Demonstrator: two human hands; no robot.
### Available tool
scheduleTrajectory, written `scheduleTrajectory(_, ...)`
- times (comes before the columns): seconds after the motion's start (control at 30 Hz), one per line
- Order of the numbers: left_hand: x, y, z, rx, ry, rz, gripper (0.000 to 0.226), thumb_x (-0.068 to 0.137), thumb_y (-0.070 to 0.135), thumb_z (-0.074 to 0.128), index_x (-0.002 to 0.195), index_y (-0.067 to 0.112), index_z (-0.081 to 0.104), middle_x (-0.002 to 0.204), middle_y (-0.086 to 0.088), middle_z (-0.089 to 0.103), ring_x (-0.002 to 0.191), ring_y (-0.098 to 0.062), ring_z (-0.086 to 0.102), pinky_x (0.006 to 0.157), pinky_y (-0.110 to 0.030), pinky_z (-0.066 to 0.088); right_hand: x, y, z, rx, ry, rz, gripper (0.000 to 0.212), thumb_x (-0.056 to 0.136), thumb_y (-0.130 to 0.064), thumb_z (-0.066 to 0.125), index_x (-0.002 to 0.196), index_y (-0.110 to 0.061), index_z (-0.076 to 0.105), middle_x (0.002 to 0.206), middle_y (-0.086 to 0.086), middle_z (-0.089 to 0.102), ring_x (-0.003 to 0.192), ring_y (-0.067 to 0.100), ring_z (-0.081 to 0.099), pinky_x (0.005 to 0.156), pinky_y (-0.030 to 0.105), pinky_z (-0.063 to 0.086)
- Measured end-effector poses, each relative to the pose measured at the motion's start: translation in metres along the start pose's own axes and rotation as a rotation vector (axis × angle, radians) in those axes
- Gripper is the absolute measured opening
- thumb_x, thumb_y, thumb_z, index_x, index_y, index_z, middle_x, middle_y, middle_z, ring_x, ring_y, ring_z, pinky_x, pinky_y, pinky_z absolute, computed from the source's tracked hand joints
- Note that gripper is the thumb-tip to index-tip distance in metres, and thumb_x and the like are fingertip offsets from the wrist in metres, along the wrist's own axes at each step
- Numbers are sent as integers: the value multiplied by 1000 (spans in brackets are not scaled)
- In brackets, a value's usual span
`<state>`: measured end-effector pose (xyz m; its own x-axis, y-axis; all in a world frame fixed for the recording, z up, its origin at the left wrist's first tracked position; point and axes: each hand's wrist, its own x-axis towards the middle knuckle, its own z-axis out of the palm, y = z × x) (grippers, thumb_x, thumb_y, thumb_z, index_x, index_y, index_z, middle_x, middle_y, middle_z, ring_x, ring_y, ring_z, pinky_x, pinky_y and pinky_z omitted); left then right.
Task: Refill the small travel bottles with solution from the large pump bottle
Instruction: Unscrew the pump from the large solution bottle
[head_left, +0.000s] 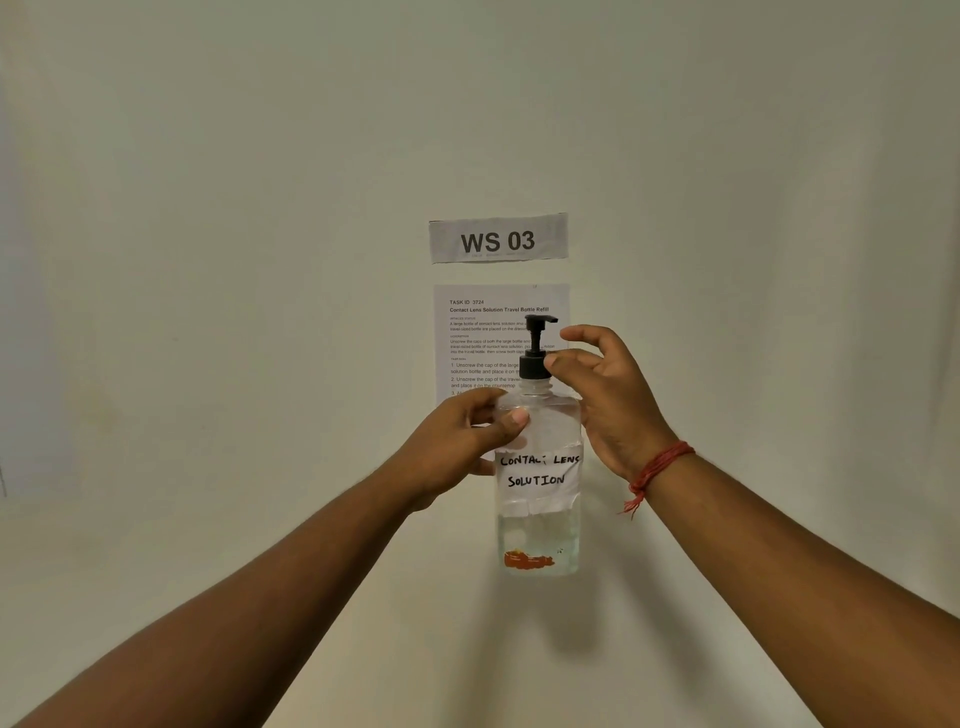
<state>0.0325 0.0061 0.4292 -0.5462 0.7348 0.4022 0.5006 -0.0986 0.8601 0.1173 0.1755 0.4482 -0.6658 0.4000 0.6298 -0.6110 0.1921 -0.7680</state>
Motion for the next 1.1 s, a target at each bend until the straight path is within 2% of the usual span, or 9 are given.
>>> scheduleTrajectory(0.1,0,-3,1,-4,-1,-2,38,97,37,64,132,20,61,123,-3,72,111,-20,72,94,-53,59,-1,2,0,-23,-17,-12,41,84,-18,72,120,-18,51,95,4,74,96,20,71,84,40,57)
scheduleTrajectory(0.2,-1,-6,1,-6,0,-9,38,97,36,64,133,21,61,123,-3,72,110,-19,72,94,-52,59,0,3,-1,-44,-53,4,42,81,-14,76,118,-14,55,102,13,73,100,27,70,87,41,57)
scheduleTrajectory(0.37,1,-8,2,-9,5,-8,39,97,37,65,133,22,61,122,-1,72,109,-17,72,94,-50,59,3,2,-4,-90,-81,2,24,80,-16,76,103,-14,69,107,15,72,103,29,68,88,39,56)
scheduleTrajectory(0.5,2,-8,1,-2,8,-2,43,95,40,65,134,22,60,123,0,72,110,-17,71,92,-47,60,5,0,-3,-107,-72,-20,19,82,-17,74,100,-18,70,104,11,73,100,25,70,85,36,56)
scheduleTrajectory(0.63,2,-14,0,7,-3,8,43,94,42,65,133,23,60,123,0,72,109,-16,72,87,-40,62,5,-5,-4,-115,-65,-30,18,86,-16,72,104,-18,69,107,12,73,104,25,69,92,49,55)
scheduleTrajectory(0.73,1,-20,-1,25,-5,5,41,94,43,66,131,25,62,121,3,73,107,-12,72,84,-35,62,4,-11,-4,-131,-34,-55,15,86,-19,72,101,-23,71,107,10,73,105,25,69,94,51,54)
scheduleTrajectory(0.9,-1,-30,-2,51,2,-2,41,94,44,67,131,27,62,123,5,72,109,-14,71,87,-40,62,5,-22,-5,-77,29,-101,14,79,-27,75,92,-28,73,108,13,72,106,26,68,96,54,52)
scheduleTrajectory(1.1,-1,-42,-1,60,6,-15,36,96,38,67,129,27,62,123,6,72,103,-10,73,81,-30,62,10,-36,-10,-41,97,-185,15,81,-23,73,95,-25,70,102,0,75,103,22,69,96,52,53)
